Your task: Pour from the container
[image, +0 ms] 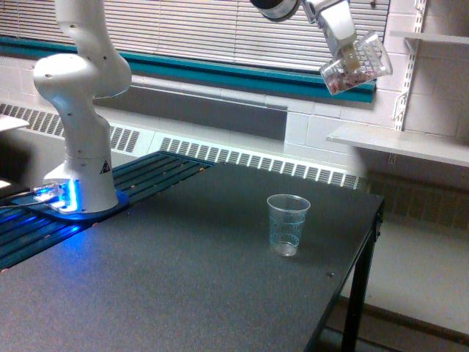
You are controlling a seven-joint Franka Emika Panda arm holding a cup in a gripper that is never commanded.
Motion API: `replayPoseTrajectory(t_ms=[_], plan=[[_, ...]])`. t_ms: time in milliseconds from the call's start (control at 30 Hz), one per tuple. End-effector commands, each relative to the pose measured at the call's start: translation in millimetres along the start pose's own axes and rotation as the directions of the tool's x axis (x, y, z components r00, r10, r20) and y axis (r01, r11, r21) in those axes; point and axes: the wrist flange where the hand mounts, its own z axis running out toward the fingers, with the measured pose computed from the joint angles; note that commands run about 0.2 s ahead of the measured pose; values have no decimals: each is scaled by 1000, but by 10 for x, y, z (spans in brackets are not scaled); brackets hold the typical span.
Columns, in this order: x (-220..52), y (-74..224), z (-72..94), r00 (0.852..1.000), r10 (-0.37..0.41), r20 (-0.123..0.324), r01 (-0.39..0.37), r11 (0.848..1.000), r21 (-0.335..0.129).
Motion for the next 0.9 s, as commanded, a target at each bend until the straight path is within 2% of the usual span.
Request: replayPoseTrajectory(t_ms=[33,200,467,633,900], plan=[[13,-218,-528,996,-36,-86,40,998,45],[3,-236,-525,994,-30,-101,36,998,59],[-6,-187,-475,993,-37,-116,42,998,43],[-46,-120,-415,993,-37,-115,43,998,48],[-178,76,-299,995,-29,-99,31,999,21]])
